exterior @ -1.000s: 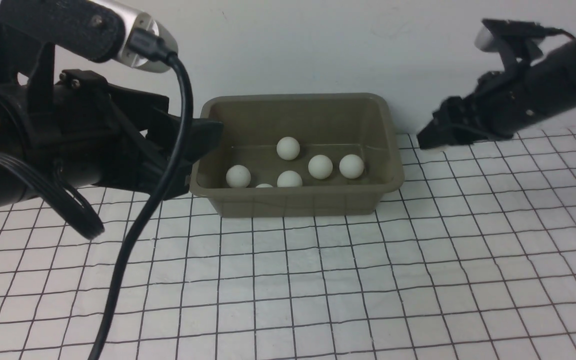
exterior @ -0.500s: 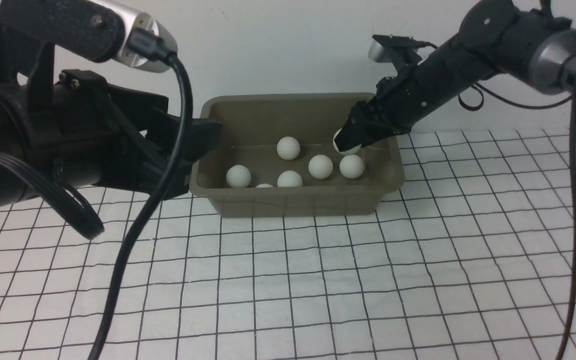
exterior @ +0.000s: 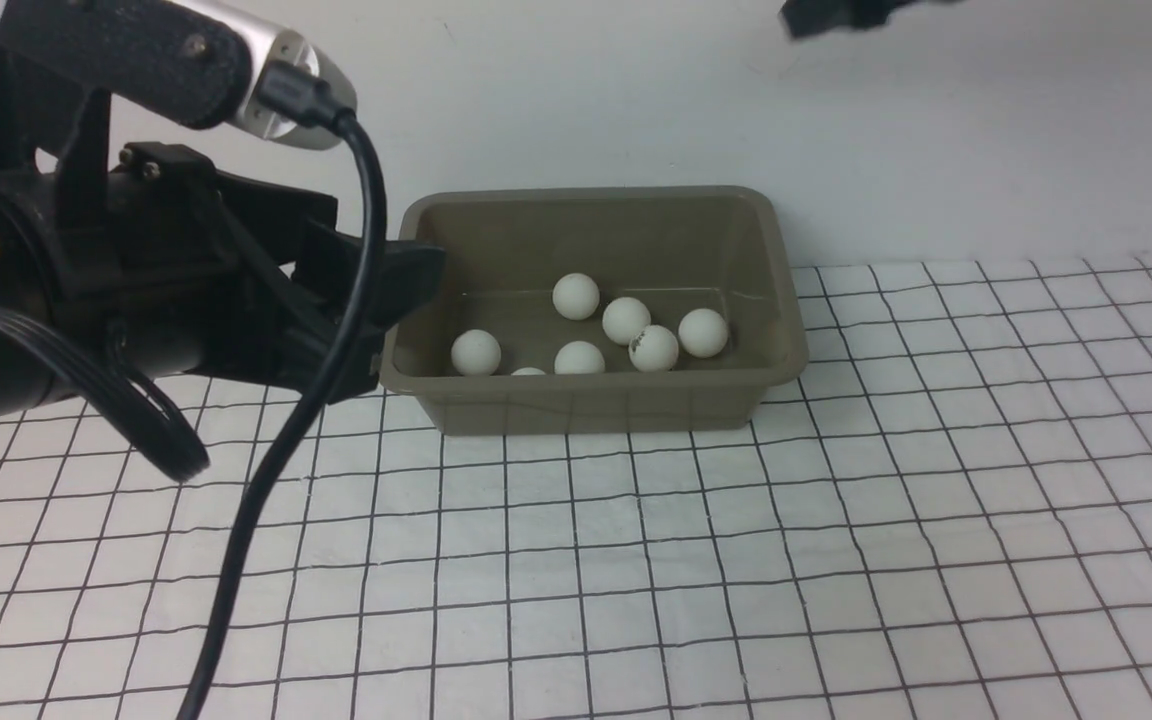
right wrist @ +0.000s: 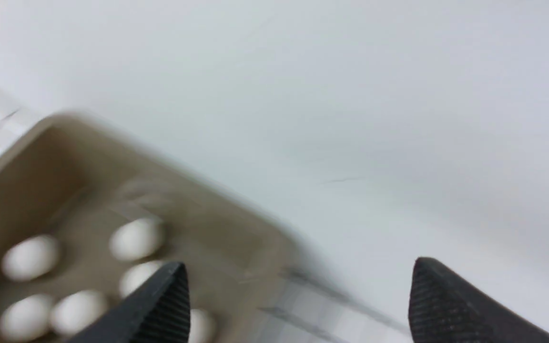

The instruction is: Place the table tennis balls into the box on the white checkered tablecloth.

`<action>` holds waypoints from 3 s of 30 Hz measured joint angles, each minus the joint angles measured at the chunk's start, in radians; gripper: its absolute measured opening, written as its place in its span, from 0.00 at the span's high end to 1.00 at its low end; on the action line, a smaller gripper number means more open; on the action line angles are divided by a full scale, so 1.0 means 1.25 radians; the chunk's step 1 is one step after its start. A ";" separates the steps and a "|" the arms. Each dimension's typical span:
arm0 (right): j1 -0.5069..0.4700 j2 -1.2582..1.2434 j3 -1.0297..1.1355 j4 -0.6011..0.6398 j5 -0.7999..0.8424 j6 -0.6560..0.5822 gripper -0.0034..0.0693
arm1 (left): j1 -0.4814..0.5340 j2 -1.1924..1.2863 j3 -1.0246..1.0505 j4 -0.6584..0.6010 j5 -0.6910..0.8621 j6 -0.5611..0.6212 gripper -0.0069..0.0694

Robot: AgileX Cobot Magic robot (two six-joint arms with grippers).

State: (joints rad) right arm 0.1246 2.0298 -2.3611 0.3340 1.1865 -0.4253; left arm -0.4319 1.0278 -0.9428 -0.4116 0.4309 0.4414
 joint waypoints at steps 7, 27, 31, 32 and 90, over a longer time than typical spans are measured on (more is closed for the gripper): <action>-0.056 -0.243 0.035 -0.076 0.052 0.051 0.20 | 0.000 0.000 0.000 0.066 0.020 -0.095 0.31; -0.049 -0.566 0.374 -0.010 0.053 0.031 0.20 | 0.007 0.027 0.028 0.637 0.287 -0.562 0.49; -0.049 -0.602 0.437 0.002 0.048 0.023 0.20 | 0.009 -0.002 0.029 0.661 0.230 -0.604 0.51; -0.049 -0.618 0.460 0.003 0.045 0.019 0.20 | 0.009 -0.009 0.029 0.658 0.210 -0.608 0.51; 0.110 -1.564 1.699 -0.458 -0.562 0.474 0.34 | 0.009 -0.020 0.032 0.544 0.035 -0.580 0.52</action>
State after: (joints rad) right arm 0.2616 0.0750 -0.2374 -0.2381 0.4835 0.1672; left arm -0.4207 1.0033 -0.9027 0.2689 0.4749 -0.2834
